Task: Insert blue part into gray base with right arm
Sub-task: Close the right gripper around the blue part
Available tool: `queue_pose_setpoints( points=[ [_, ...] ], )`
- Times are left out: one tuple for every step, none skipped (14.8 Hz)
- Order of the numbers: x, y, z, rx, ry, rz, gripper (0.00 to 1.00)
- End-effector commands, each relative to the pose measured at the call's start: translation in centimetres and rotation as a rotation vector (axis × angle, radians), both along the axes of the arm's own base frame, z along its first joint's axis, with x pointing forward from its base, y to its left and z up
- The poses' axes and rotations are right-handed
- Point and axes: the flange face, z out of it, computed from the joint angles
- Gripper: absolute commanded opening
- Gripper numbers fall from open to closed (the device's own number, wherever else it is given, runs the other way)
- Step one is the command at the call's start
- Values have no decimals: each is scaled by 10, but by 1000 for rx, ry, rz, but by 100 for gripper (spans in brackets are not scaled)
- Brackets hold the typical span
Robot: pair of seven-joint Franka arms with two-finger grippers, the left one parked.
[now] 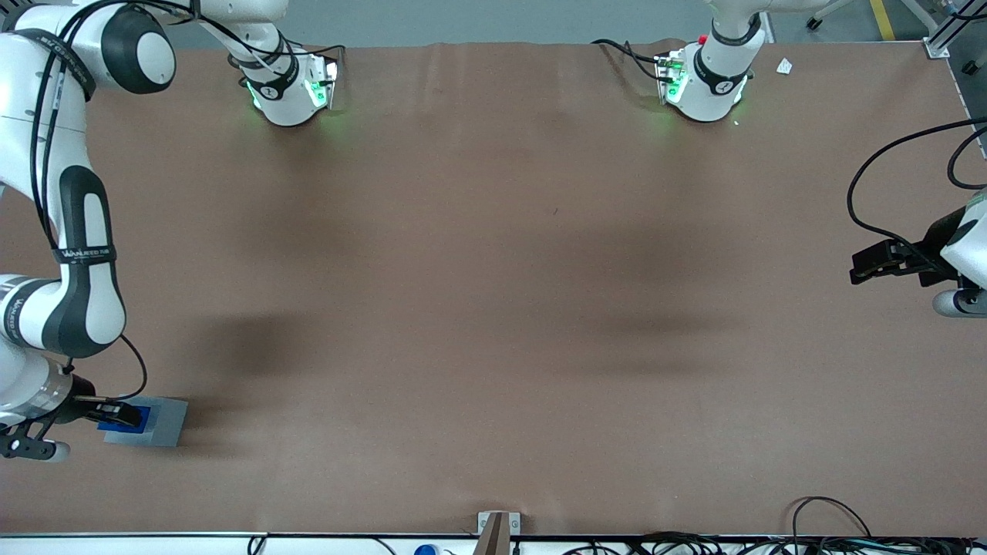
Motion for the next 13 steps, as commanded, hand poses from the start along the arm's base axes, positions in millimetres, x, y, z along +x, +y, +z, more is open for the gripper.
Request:
queue_pose_setpoints(
  points=[
    [2,-8,-6,-2,-4,13,72],
    [2,-9,-7,0,-3,11,69],
    [2,-9,-7,-1,-3,12,64],
    [2,-8,-7,0,-3,13,56],
    [2,-9,-7,-1,-3,12,50],
    [2,-8,-7,-1,-3,13,42],
    [2,-8,-7,-1,-3,13,33],
    [2,-9,-7,-3,-2,12,27],
    [2,-9,-7,-1,-3,12,22],
    [2,-9,-7,-1,-3,12,18],
    [2,-9,-6,0,-4,11,15],
    [1,-9,-5,1,-3,10,13],
    [1,-12,-2,0,-6,10,13]
  ],
)
